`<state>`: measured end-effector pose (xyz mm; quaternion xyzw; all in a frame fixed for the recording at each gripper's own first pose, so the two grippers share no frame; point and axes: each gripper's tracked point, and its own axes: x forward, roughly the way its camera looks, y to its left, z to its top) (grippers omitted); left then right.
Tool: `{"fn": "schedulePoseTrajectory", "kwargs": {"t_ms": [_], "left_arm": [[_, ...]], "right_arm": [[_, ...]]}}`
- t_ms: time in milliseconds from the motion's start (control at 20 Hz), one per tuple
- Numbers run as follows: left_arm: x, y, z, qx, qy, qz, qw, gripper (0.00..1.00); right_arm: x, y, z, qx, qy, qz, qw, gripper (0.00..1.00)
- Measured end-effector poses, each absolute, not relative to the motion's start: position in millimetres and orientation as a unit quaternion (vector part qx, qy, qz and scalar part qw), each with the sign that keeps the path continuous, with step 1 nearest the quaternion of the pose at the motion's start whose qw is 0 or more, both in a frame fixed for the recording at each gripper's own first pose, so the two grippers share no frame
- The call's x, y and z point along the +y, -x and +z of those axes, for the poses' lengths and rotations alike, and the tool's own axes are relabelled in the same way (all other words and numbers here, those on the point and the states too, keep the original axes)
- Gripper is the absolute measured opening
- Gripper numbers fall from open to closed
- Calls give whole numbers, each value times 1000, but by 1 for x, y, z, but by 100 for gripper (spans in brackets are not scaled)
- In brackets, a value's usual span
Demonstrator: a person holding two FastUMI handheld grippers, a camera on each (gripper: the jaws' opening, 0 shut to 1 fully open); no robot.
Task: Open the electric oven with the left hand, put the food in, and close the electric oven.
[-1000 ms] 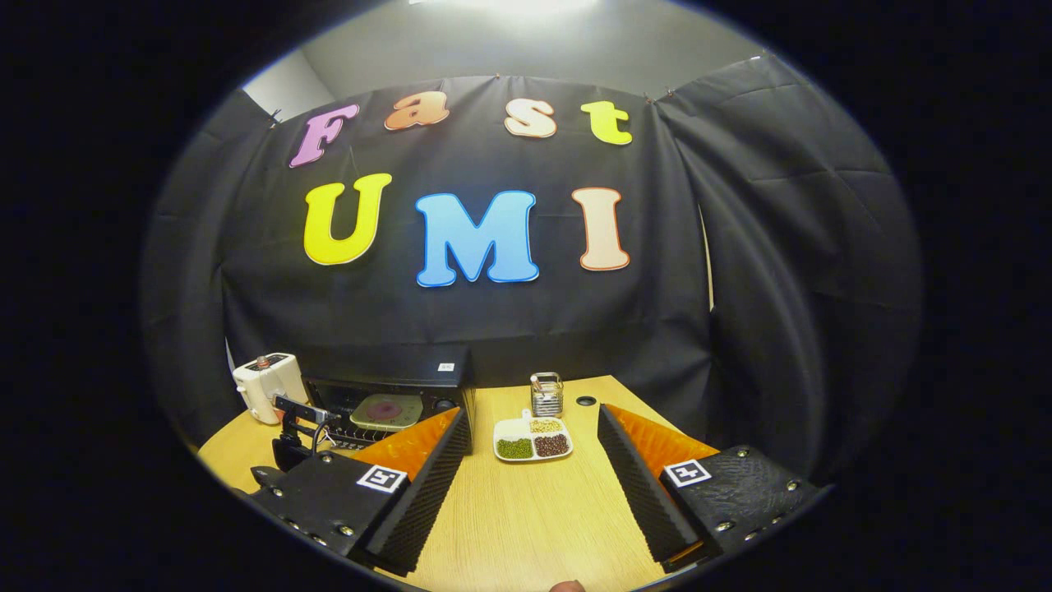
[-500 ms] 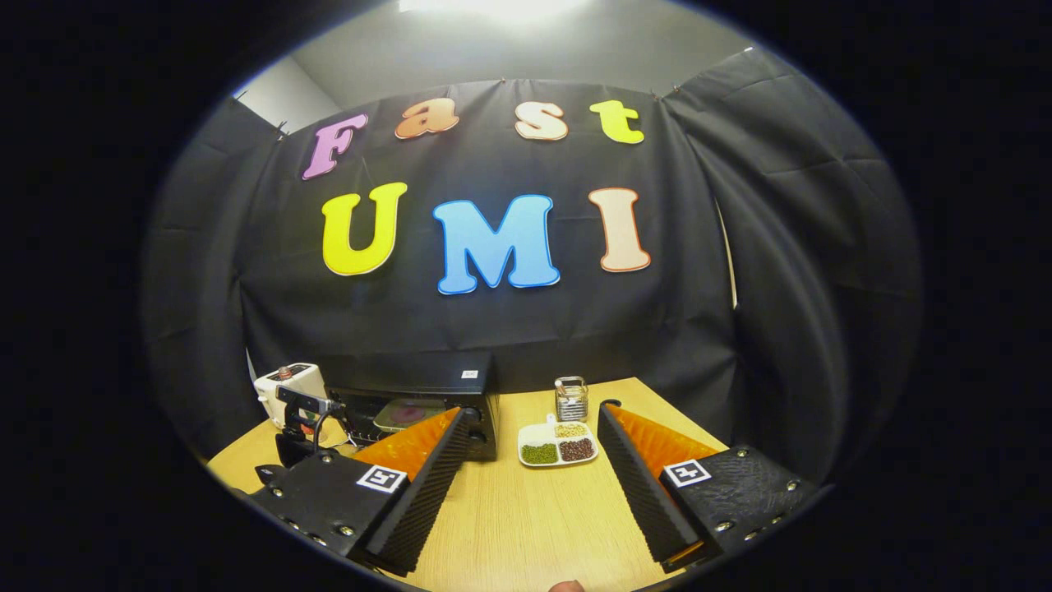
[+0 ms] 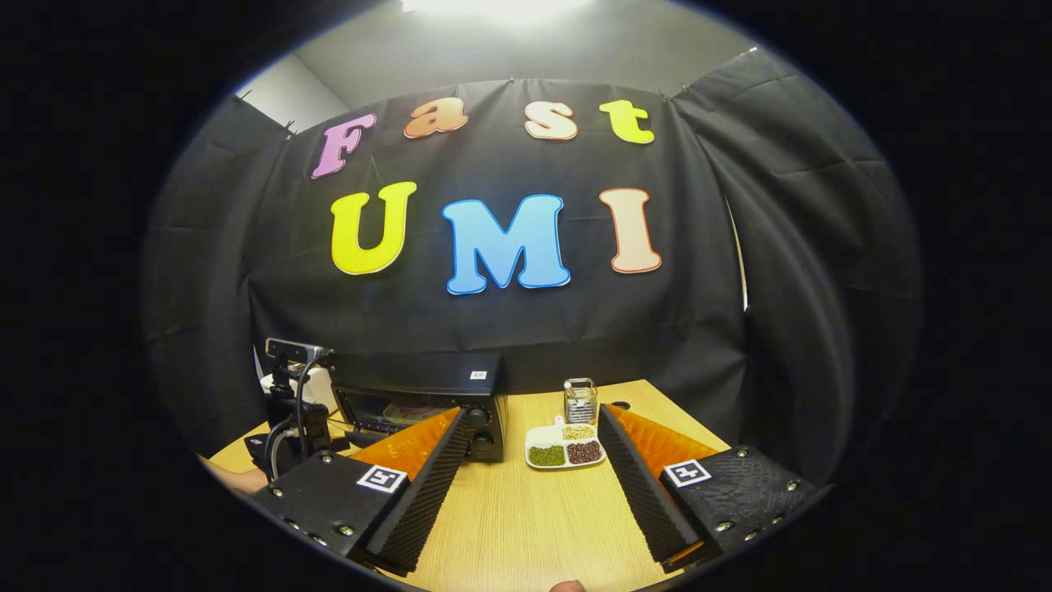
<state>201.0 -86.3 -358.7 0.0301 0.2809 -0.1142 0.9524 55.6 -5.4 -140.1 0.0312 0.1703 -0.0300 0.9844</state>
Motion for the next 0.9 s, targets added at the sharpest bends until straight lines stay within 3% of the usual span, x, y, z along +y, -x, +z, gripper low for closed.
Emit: {"fn": "schedulePoseTrajectory", "kwargs": {"t_ms": [400,700,750,900], "left_arm": [[-104,-256,-278,210,-24,-135,968,97],[-111,-209,-177,144,-12,-128,981,100],[-111,-196,-160,133,-7,-123,983,90],[-110,-167,-112,100,-2,-107,989,90]], "right_arm": [[-3,-62,-133,153,-33,-20,987,98],[-22,-54,-106,127,-35,8,991,98],[-30,-51,-103,128,-28,12,991,98],[-48,-37,-82,107,-18,24,994,98]]}}
